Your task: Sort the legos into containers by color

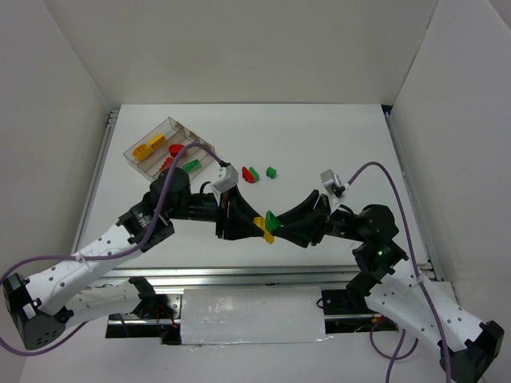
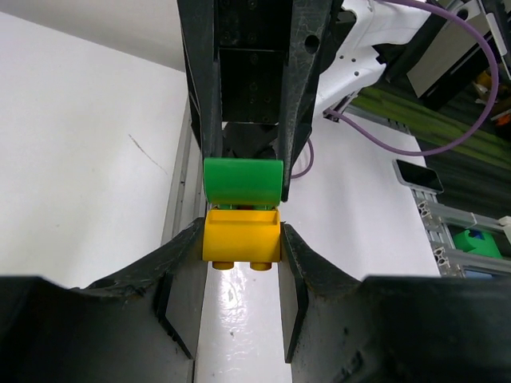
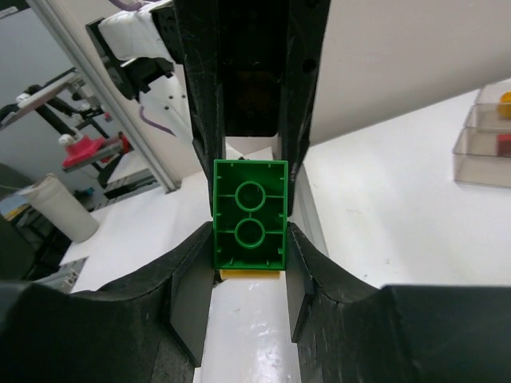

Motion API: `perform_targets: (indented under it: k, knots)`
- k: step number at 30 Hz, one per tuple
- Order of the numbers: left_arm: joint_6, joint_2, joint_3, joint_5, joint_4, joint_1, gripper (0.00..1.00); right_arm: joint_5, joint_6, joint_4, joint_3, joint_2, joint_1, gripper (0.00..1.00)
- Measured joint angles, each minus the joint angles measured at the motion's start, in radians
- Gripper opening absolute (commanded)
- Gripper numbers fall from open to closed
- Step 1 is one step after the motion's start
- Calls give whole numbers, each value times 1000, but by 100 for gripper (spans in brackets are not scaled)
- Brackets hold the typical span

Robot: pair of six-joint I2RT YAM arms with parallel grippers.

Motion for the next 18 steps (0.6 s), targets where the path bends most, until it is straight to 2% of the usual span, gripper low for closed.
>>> perform_targets:
  k: [10,13,16,18]
  knots:
    - [45,-1,6,-31,-97,10,0,-14,-29,-35,1,-71,-126,0]
    - [61,-1,27,-144,-170,10,0,49,-45,-89,1,-102,-145,0]
    - [57,11,104,-354,-298,26,0,120,-63,-147,2,-138,-148,0]
    - [43,40,180,-491,-377,77,0,155,-69,-177,4,-147,-148,0]
